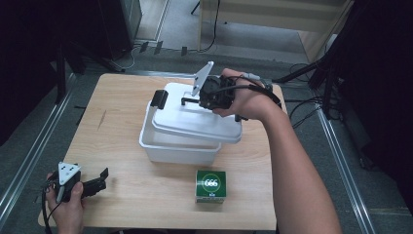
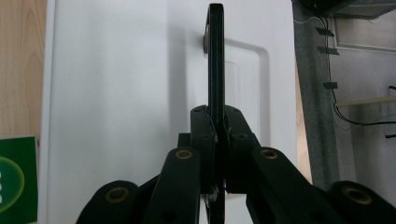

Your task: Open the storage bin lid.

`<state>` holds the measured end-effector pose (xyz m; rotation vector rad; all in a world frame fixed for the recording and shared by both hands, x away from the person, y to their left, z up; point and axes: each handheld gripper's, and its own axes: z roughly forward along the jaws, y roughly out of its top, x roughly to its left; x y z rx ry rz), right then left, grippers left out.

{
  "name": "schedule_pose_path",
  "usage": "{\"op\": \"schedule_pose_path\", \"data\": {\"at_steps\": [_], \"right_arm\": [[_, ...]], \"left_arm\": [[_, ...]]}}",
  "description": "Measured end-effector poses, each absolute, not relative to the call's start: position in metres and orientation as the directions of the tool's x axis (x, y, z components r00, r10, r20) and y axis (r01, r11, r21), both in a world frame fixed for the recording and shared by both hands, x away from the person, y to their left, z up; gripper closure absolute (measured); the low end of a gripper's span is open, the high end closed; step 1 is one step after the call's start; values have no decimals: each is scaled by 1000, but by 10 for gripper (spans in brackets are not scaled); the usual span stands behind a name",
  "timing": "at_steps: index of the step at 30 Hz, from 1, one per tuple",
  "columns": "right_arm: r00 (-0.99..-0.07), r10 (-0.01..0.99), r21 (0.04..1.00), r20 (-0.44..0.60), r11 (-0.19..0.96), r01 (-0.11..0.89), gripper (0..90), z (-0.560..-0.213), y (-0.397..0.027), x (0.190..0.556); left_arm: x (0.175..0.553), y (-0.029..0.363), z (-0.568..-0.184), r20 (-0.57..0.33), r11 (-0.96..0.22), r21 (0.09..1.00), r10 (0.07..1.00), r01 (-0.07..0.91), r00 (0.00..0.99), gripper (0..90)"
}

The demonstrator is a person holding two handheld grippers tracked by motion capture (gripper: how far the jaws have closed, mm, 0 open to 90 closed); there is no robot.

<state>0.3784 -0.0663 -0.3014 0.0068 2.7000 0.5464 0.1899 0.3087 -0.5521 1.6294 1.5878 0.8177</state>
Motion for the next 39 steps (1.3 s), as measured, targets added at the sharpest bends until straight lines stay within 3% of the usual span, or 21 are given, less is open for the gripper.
{"op": "schedule_pose_path", "data": {"at_steps": [22, 39], "right_arm": [[-905, 157, 365, -396, 931, 2, 854, -295, -151, 376], [-888, 247, 385, -387, 919, 88, 854, -308, -224, 369]], "left_arm": [[190, 309, -552, -37, 6, 836, 998, 548, 45, 2], [190, 309, -552, -41, 9, 838, 998, 545, 46, 2]]}}
